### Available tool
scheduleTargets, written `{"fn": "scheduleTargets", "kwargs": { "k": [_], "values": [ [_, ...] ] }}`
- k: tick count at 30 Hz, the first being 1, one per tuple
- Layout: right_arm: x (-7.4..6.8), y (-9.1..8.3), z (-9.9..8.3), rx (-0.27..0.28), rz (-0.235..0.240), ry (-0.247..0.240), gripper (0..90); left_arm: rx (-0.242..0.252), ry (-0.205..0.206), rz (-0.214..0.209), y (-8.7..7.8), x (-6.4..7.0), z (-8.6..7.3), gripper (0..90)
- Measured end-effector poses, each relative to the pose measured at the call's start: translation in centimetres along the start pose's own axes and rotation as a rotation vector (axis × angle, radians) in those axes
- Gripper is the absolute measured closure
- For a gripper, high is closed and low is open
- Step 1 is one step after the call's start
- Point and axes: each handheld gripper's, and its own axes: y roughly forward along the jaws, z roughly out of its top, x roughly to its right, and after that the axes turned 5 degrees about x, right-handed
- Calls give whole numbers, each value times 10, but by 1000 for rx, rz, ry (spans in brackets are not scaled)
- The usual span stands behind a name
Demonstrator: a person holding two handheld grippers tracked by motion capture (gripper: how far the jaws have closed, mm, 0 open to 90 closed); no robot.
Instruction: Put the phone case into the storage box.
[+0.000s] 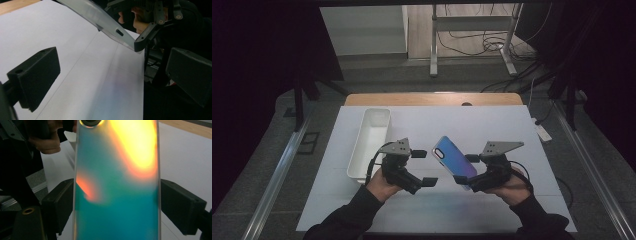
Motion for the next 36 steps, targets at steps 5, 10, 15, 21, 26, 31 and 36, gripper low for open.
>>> {"fn": "scheduleTargets", "kwargs": {
  "k": [5, 10, 15, 21, 26, 31, 36],
  "values": [
    [-2, 1, 1, 4, 11, -1, 169, -2, 7, -15, 5, 0, 2, 0],
    [-5, 3, 2, 6, 25, -6, 169, -7, 8, -35, 10, 0, 5, 0],
    [-8, 5, 3, 9, 43, -13, 169, -13, 13, -57, 14, 0, 7, 3],
    [-9, 4, 3, 5, 45, -16, 169, -21, 5, -81, 11, -1, 8, 79],
    [-9, 4, 3, 7, 46, -17, 169, -26, 5, -104, 8, -1, 8, 249],
    [-9, 4, 2, 6, 51, -20, 169, -29, -15, -151, 5, -1, 7, 454],
    [-10, 4, 2, 4, 55, -25, 169, -24, -21, -169, 4, -4, 6, 573]
  ]
}}
